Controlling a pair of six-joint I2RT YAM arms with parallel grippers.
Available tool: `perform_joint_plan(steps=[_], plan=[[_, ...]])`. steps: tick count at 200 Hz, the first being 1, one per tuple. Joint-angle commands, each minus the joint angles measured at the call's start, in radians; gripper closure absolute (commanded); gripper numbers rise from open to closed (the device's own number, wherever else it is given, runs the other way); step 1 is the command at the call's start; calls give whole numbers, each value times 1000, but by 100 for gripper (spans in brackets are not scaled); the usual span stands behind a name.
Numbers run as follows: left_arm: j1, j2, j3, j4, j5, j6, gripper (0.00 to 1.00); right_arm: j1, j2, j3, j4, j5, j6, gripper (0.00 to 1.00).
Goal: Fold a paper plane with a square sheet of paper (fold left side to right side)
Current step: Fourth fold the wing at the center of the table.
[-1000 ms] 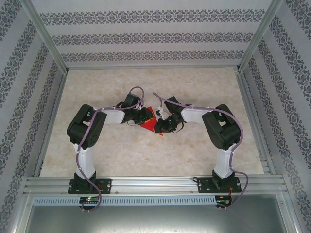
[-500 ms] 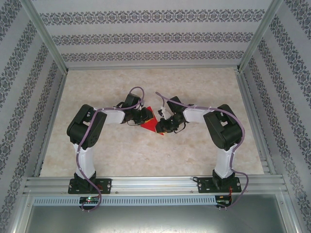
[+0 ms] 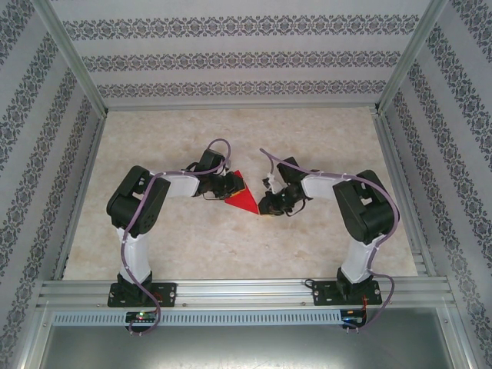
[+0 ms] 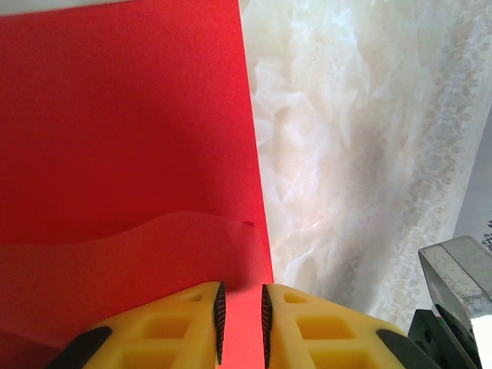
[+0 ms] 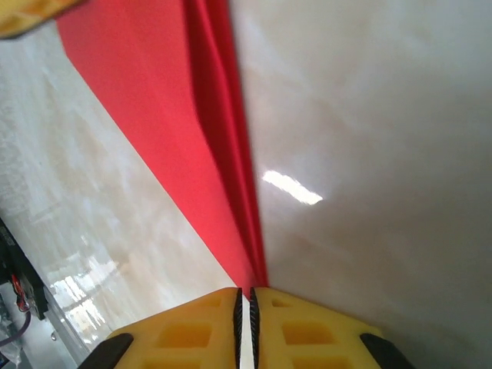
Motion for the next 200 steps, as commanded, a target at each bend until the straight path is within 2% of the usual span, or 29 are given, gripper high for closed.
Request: perform_joint_plan(steps=[1, 51, 100, 150, 200], plan=[[6, 21, -26, -96, -63, 20, 76, -19, -48, -21, -127, 38, -16, 89], [3, 20, -18, -95, -61, 17, 76, 7, -136, 63, -96, -5, 35, 95], [-5, 23, -11, -93, -58, 16, 76, 42, 18, 145, 43, 16, 137, 98], [-9, 23, -1, -98, -54, 17, 76, 52, 97, 166, 23, 13, 127, 98], [-9, -21, 11, -108, -49, 31, 73, 40, 151, 161, -41, 104, 108, 98]])
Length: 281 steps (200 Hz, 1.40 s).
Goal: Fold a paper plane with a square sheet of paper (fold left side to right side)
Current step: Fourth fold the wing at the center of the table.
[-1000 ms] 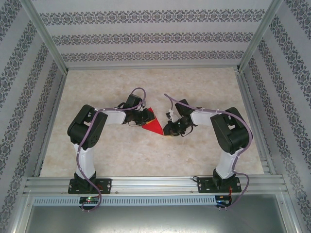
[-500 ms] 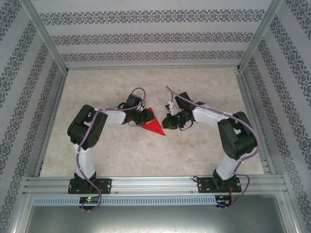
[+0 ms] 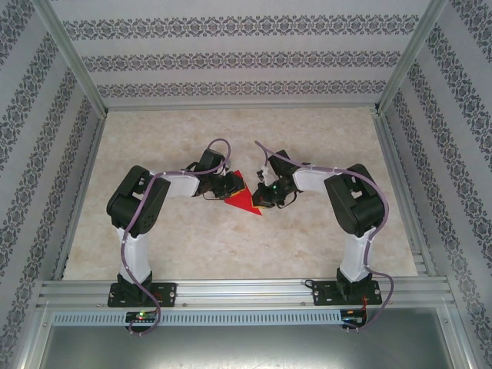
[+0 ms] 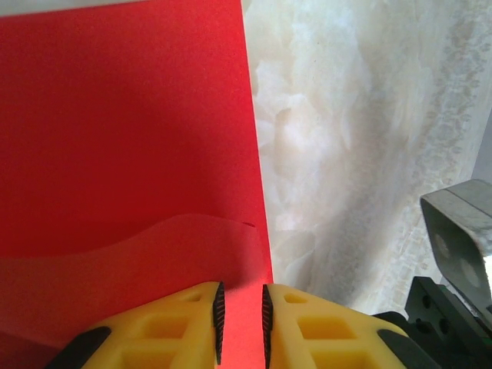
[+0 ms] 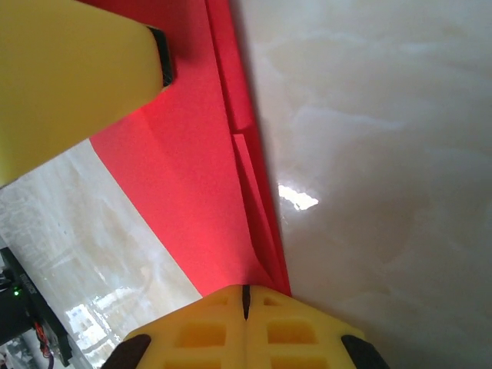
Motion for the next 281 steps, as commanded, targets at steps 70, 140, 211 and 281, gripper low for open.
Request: perform_joint_plan(steps=[70, 140, 211, 281], plan=[[-44, -158, -19, -126, -52, 47, 77, -3, 67, 24, -141, 158, -55, 100], [-102, -120, -9, -163, -78, 55, 91, -1, 67, 28, -151, 162, -61, 100], [-110, -51, -13, -79, -52, 18, 94, 3, 72, 34, -166, 166, -67, 100], [-106, -9, -15, -108, -124, 65, 95, 4, 84, 39, -204, 186, -92, 100]])
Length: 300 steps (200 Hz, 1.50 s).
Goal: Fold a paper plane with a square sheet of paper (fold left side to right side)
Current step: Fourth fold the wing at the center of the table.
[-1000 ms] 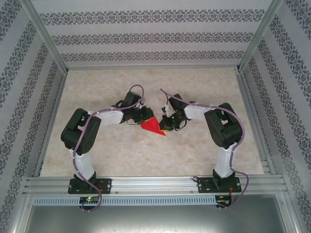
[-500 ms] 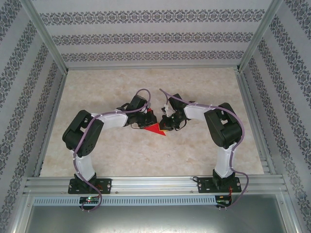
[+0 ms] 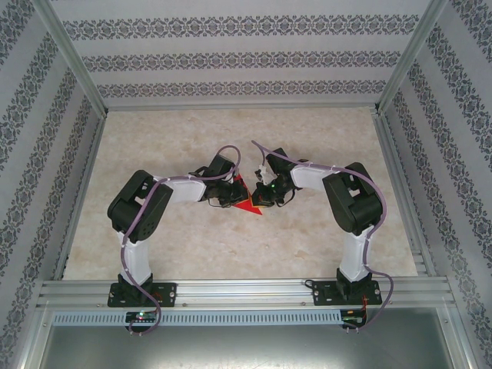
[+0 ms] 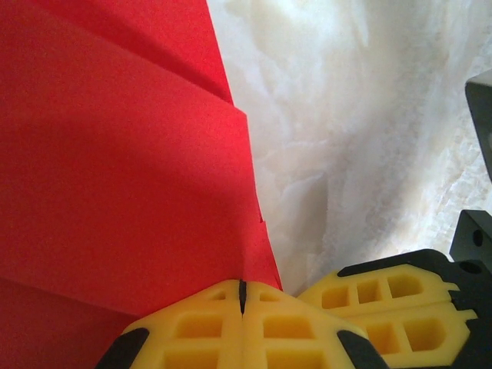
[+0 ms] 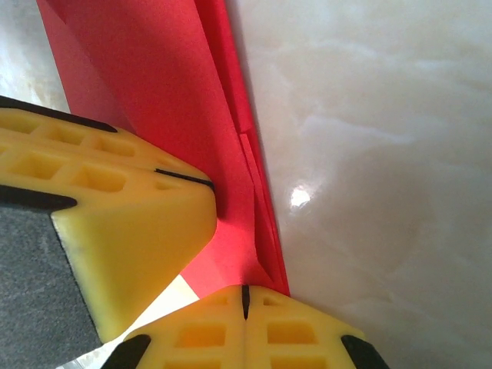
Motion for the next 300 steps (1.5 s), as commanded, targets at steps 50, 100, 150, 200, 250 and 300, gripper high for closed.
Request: perform_joint_plan(steps=[50, 100, 150, 200, 250, 300], plan=[[21, 14, -53, -15, -117, 78, 95, 1, 60, -8, -163, 192, -60, 100], [103, 3, -61, -1, -125, 167, 93, 0, 67, -12, -180, 193, -69, 100], [182, 1, -50, 12, -132, 233, 93, 0, 68, -15, -187, 192, -70, 100], [274, 9, -33, 9, -133, 291, 93, 3, 64, -14, -194, 191, -70, 100], [372, 45, 0, -3, -114, 321, 93, 6, 62, -17, -197, 187, -71, 100], [446, 53, 26, -14, -78, 326, 92, 12, 47, -27, -168, 163, -61, 100]])
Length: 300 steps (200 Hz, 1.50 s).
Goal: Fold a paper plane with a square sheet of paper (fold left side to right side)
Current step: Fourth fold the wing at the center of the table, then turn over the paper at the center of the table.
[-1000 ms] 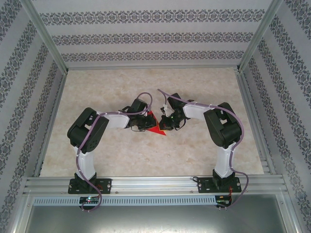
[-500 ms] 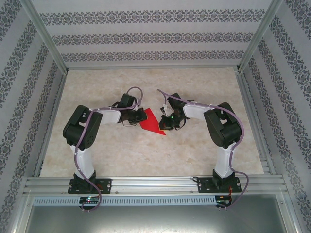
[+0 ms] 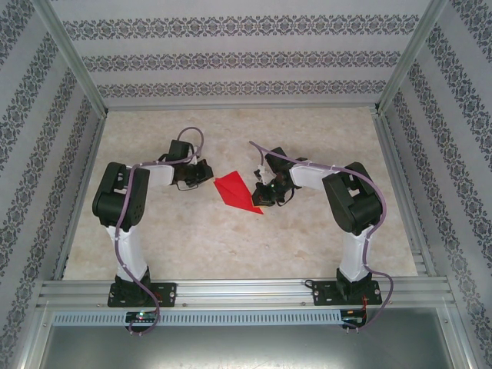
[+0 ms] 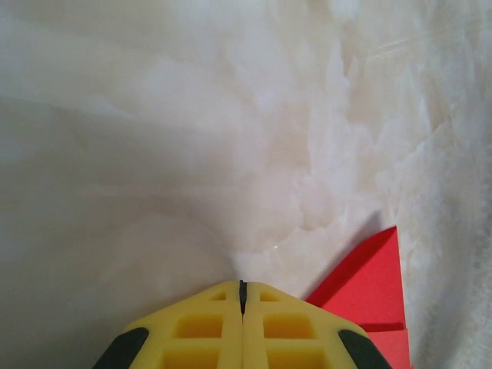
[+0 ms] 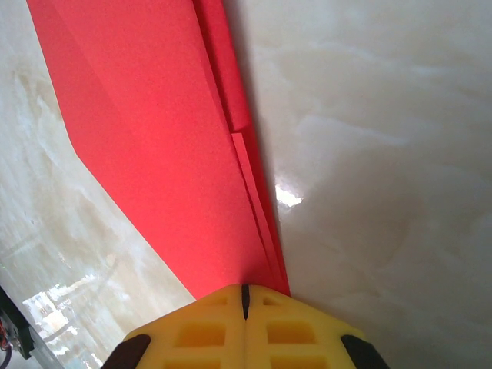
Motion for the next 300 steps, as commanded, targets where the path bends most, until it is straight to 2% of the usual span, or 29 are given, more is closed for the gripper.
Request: perform_joint_plan(steps=[1, 14, 35, 59, 81, 119, 161, 207, 300], plan=[[72, 21, 10, -49, -108, 42, 92, 7, 43, -51, -116, 123, -9, 100], [75, -15, 0, -55, -108, 44, 91, 7, 23, -62, -69, 91, 6, 100], [76, -100, -39, -58, -108, 32, 84, 5, -26, -80, 40, 32, 46, 100], [74, -216, -122, -29, -83, -15, 74, -1, -104, -96, 136, 27, 71, 88], [59, -310, -217, 24, -44, -97, 65, -17, -177, -110, 180, 79, 67, 77], [-34, -385, -328, 115, -19, -239, 59, -49, -218, -116, 176, 125, 27, 60], [-140, -340, -320, 179, -32, -328, 56, -50, -200, -149, 240, 86, 22, 48], [-197, -230, -259, 211, -50, -368, 55, -48, -190, -158, 266, 64, 20, 48], [-224, -73, -121, 241, -14, -383, 56, -57, -216, -162, 232, 83, 3, 48]])
